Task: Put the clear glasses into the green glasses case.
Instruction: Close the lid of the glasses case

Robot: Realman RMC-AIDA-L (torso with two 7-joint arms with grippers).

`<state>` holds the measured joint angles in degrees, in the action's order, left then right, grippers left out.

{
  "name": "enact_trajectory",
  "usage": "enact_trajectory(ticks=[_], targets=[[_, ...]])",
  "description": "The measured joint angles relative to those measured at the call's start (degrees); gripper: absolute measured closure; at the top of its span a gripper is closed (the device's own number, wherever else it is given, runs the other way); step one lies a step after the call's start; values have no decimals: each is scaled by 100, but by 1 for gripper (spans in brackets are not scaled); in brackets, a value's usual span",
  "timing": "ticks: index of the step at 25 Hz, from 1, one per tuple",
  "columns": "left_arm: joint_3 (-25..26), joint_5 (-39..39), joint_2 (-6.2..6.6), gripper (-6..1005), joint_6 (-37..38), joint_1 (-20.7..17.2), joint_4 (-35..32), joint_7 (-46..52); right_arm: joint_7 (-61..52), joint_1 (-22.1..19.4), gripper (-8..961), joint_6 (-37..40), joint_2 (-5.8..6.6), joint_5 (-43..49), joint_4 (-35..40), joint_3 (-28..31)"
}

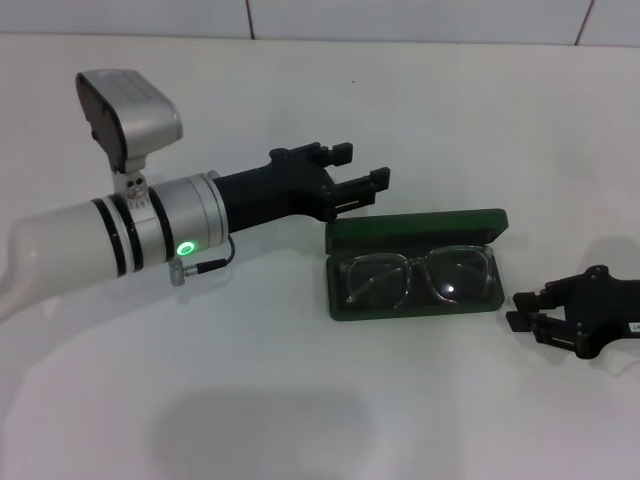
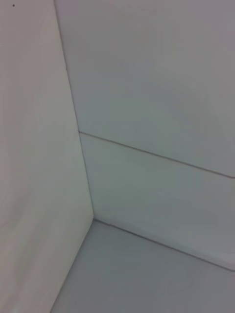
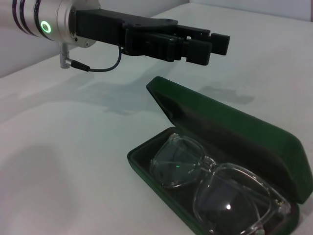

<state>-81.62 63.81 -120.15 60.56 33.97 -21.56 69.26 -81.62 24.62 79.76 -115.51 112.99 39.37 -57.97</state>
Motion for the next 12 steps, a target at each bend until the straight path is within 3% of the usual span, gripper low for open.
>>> enact_trajectory(ticks=[6,12], targets=[[-86,25,-2,325,-49,76,15,0,23,108,726,-42,-33,-43,-124,3],[-621,-12,-9,326,-62,190,22,3,126,337,726,-193,-32,-61,-460,8]])
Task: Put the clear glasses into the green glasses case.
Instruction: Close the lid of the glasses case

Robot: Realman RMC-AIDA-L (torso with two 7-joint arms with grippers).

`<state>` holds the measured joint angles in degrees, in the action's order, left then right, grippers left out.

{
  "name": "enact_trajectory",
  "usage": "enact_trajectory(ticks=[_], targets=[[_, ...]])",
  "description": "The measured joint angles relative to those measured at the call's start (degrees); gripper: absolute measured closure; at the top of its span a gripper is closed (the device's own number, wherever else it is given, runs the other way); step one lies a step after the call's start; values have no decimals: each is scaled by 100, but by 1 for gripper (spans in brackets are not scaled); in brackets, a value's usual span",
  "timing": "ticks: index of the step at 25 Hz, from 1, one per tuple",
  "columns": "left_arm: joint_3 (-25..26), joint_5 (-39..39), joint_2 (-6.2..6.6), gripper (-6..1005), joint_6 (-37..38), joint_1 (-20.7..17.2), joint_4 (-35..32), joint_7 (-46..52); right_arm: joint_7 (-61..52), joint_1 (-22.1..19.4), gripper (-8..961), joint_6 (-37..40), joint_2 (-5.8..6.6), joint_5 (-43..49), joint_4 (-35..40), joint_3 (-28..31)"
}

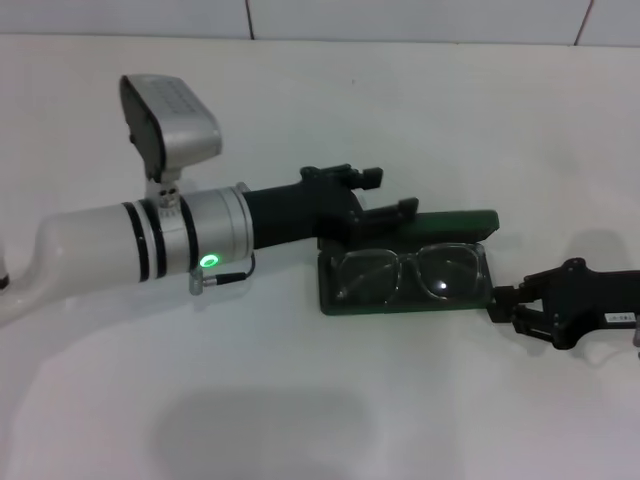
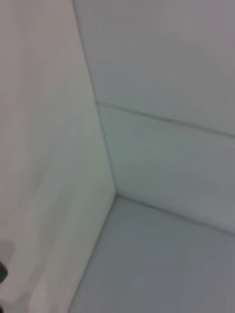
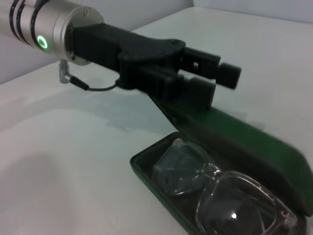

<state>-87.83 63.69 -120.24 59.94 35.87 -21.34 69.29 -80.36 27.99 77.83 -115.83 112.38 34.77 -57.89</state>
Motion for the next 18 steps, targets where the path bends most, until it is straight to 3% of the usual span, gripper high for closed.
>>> enact_trajectory(ticks=[12,18], targets=[[-71,-402,30,327,223,-84,-171,75,53,85,725,-60,-2,-7,-85,-9],[-93,-359,36,328,-428,82,-196,186,56,92,724,-61,-1,-7,-84,-12]])
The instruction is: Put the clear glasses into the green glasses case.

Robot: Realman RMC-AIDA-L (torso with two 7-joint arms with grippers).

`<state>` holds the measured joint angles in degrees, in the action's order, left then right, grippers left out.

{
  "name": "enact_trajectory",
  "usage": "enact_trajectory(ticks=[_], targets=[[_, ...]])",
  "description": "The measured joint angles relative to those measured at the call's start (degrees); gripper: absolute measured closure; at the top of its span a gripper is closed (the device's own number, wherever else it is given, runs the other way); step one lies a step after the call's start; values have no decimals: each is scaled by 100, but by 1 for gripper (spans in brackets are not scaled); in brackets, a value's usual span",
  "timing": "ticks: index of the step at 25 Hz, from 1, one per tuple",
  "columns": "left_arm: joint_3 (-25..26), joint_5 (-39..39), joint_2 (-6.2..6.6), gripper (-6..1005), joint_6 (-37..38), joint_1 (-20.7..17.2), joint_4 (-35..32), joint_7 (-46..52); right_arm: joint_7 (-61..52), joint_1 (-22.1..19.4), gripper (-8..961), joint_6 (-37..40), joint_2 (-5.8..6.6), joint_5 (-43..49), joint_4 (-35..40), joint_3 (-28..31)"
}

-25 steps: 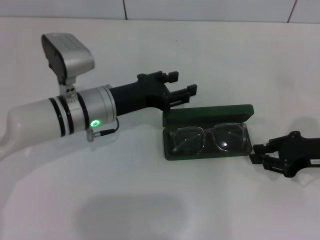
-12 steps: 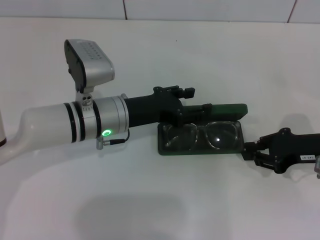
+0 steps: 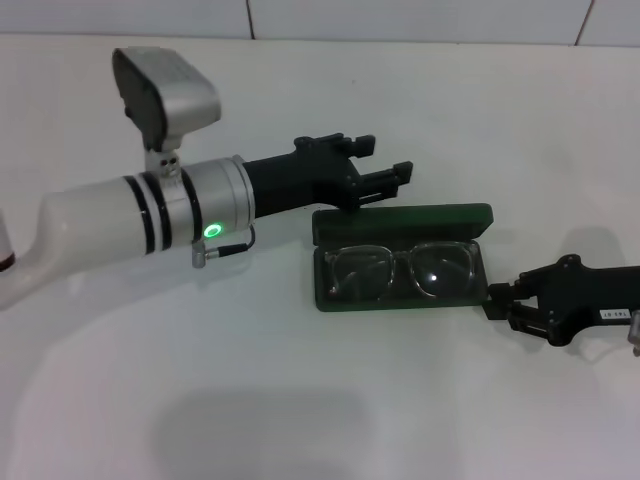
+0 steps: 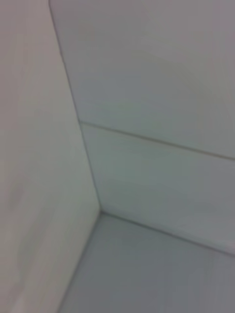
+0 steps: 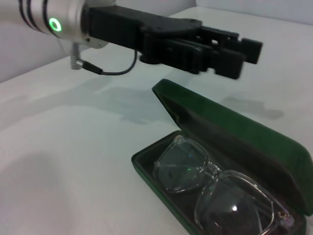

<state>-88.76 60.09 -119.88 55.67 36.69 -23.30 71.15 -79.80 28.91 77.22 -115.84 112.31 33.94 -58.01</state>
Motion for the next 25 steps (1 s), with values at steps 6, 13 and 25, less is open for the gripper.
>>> enact_trajectory(ticks=[6,13,25], targets=[[-24,666,-8,329,-363,221,20,300,0,24,725,-1,-4,0,-1,1],[-219,982,-17,328,-179,230,-60,485,27,53,724,-7,-8,-58,-21,1],[-393,1015,-35,328,-172,93,-34,295,126,166,685,-21,-9,-165,-190,0]])
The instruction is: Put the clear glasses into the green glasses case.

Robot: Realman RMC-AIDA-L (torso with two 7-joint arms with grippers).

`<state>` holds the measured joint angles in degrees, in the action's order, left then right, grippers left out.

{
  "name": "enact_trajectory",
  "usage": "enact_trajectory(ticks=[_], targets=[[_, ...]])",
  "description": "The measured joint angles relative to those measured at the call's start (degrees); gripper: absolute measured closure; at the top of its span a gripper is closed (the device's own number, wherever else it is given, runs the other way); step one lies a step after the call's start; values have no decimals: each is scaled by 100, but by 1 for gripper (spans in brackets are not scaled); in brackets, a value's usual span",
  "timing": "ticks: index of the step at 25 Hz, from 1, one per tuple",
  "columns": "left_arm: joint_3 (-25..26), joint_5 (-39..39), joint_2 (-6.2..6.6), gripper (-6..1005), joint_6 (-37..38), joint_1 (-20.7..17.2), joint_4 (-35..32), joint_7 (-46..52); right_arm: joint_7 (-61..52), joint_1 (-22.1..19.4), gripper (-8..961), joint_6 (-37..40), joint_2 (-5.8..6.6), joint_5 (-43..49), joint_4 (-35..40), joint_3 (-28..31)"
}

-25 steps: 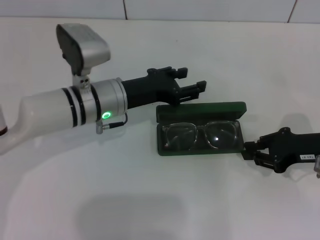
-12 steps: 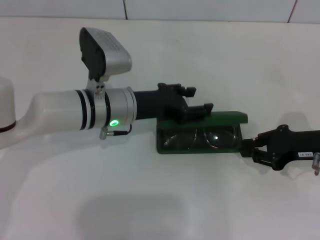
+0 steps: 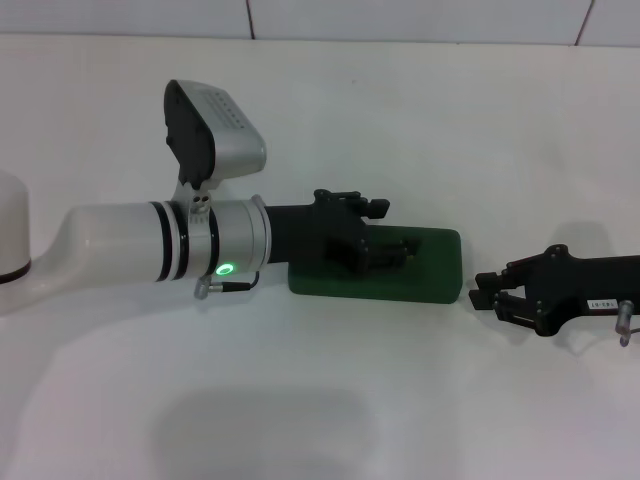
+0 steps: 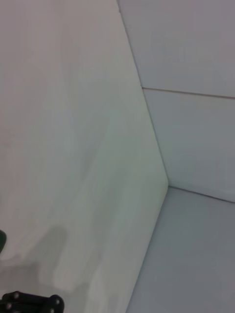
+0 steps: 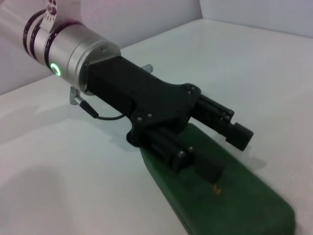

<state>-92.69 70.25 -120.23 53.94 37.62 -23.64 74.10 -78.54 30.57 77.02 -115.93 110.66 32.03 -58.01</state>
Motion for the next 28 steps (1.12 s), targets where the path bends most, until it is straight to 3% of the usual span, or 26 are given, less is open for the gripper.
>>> enact_trajectory(ticks=[7,15,17,23,28], targets=[[27,-84,25,329,191,-165,-104,-81,6,-26,662,67,11,-133,20,16],[958,-415,30,330,1838,-849,-540,-1047,528,-511,636,376,81,-1288,357,145],[1075,-580,55,331,2220,-947,-526,-1202,919,-696,629,784,103,-1695,469,380],[1330,-608,144,333,2790,-1288,-557,-1407,1493,-681,609,2071,203,-1788,417,810],[1311,-585,165,325,3052,-1597,-568,-1624,2173,-720,593,2686,89,-1681,452,734]])
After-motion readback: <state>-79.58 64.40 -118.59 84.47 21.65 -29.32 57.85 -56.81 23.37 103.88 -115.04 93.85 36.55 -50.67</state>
